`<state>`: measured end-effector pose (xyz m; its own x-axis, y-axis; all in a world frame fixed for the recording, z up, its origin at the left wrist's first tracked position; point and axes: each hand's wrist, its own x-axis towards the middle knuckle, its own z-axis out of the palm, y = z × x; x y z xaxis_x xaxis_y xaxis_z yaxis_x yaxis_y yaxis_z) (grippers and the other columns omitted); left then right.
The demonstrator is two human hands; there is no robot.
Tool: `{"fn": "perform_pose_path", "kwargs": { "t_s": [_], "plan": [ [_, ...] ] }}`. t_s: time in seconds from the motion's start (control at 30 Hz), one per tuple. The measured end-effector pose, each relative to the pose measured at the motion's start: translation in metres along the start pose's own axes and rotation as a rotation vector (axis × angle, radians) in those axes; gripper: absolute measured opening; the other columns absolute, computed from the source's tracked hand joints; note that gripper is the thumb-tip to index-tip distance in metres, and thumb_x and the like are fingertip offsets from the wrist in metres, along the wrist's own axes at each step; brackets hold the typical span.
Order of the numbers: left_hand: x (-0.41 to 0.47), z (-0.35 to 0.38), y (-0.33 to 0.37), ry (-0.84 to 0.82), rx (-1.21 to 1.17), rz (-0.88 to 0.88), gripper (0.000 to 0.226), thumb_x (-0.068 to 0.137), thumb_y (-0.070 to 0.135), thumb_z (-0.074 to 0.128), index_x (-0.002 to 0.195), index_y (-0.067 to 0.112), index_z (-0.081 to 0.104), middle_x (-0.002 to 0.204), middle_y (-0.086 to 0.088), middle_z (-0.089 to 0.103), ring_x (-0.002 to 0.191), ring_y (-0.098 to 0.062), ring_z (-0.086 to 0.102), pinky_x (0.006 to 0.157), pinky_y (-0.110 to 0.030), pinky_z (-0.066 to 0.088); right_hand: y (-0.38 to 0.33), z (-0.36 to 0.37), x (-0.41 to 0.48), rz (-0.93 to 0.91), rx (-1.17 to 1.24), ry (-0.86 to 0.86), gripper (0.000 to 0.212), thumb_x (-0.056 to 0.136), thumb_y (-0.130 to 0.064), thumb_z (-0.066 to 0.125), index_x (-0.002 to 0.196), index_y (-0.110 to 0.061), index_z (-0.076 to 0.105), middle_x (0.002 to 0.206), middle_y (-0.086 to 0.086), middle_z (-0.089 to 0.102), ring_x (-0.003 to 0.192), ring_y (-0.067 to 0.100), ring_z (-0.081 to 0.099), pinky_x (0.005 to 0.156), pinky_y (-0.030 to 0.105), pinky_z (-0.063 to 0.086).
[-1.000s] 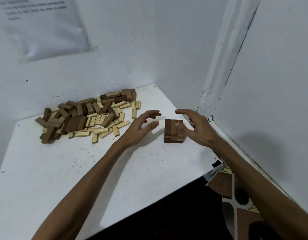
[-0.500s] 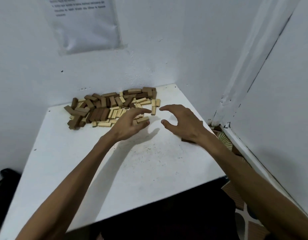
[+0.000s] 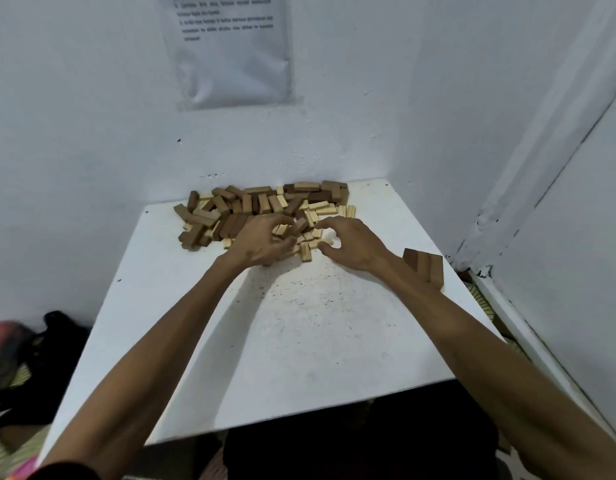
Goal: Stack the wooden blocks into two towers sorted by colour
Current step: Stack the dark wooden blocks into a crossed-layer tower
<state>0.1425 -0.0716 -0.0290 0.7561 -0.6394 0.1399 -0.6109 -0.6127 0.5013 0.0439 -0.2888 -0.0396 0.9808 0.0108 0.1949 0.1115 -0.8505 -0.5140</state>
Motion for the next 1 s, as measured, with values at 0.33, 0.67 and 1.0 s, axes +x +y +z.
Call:
{"fn": "perform_pose_path", "kwargs": {
  "t_s": [0.33, 0.67, 1.0],
  "plan": [
    [0.028, 0.038, -0.013, 0.295, 0.053, -0.056, 0.055, 0.091, 0.038, 0.072, 0.144, 0.034, 0.058, 0.107, 0.005, 0.077, 0.094, -0.024, 0.07, 0.083, -0.044, 0.056, 0.012, 0.011, 0.032, 0.1, 0.033, 0.052, 0.037, 0.096, -0.023, 0.067, 0.131, -0.012, 0.067, 0.132, 0.006, 0.068, 0.121, 0.025, 0.062, 0.096, 0.034, 0.049],
    [0.062, 0.047, -0.004, 0.398, 0.005, -0.186, 0.033, 0.098, 0.039, 0.068, 0.129, 0.03, 0.068, 0.102, -0.006, 0.072, 0.101, -0.026, 0.067, 0.079, -0.037, 0.055, 0.027, -0.001, 0.089, 0.138, -0.17, 0.017, 0.036, 0.094, -0.012, 0.062, 0.129, -0.012, 0.065, 0.129, 0.014, 0.065, 0.117, 0.034, 0.061, 0.087, 0.04, 0.053],
    [0.081, 0.067, 0.011, 0.358, 0.205, -0.305, 0.028, 0.104, 0.041, 0.055, 0.123, 0.022, 0.063, 0.108, -0.016, 0.063, 0.08, -0.027, 0.062, 0.06, -0.034, 0.041, 0.051, 0.014, 0.129, 0.299, -0.232, 0.14, 0.021, 0.098, -0.014, 0.052, 0.115, -0.005, 0.06, 0.123, 0.016, 0.056, 0.115, 0.037, 0.053, 0.077, 0.039, 0.042]
  ]
}}
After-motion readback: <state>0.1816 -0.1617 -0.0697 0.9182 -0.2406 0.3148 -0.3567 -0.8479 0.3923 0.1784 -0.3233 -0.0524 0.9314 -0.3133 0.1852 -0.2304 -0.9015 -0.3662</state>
